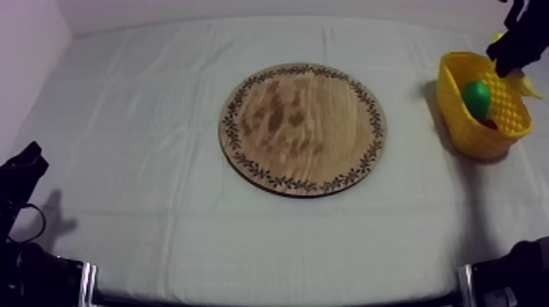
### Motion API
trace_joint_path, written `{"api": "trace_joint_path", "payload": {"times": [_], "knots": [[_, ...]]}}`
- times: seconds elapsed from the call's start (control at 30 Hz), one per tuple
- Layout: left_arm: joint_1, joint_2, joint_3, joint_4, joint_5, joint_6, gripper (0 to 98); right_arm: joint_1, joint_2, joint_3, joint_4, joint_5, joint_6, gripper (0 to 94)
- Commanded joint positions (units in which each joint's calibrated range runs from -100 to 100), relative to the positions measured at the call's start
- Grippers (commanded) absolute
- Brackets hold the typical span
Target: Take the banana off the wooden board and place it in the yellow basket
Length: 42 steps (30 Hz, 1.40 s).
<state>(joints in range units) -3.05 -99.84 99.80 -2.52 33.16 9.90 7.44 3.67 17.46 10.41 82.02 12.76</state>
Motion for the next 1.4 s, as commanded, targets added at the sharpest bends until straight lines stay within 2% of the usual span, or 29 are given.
{"api": "trace_joint_path", "payload": {"times": [0.0, 0.27, 0.37, 0.67, 0.8, 1.07, 1.37], "knots": [[0.0, 0.0, 0.0, 0.00, 0.0, 0.0, 0.1, 0.2, 2.4, 0.4, -0.1, -1.1, -0.1, 19.9], [0.0, 0.0, 0.0, 0.00, 0.0, 0.0, 0.1, 0.3, 9.9, 2.4, -0.6, -6.2, -1.1, 23.9], [0.0, 0.0, 0.0, 0.00, 0.0, 0.0, 0.1, 0.3, 11.9, 2.7, -0.7, -7.7, -1.5, 29.0], [0.0, 0.0, 0.0, 0.00, 0.0, 0.0, 0.1, 0.6, 13.7, 2.5, -0.6, -8.9, -2.0, 68.9], [0.0, 0.0, 0.0, 0.00, 0.0, 0.0, 0.1, 0.8, 13.3, 2.4, -1.0, -8.1, -1.5, 79.3], [0.0, 0.0, 0.0, 0.00, 0.0, 0.0, 0.1, 1.0, 9.8, 3.7, -1.9, -7.6, -0.3, 85.2], [0.0, 0.0, 0.0, 0.00, 0.0, 0.0, 0.1, 2.3, -0.6, 6.7, -3.4, -7.8, 1.5, 82.7]]}}
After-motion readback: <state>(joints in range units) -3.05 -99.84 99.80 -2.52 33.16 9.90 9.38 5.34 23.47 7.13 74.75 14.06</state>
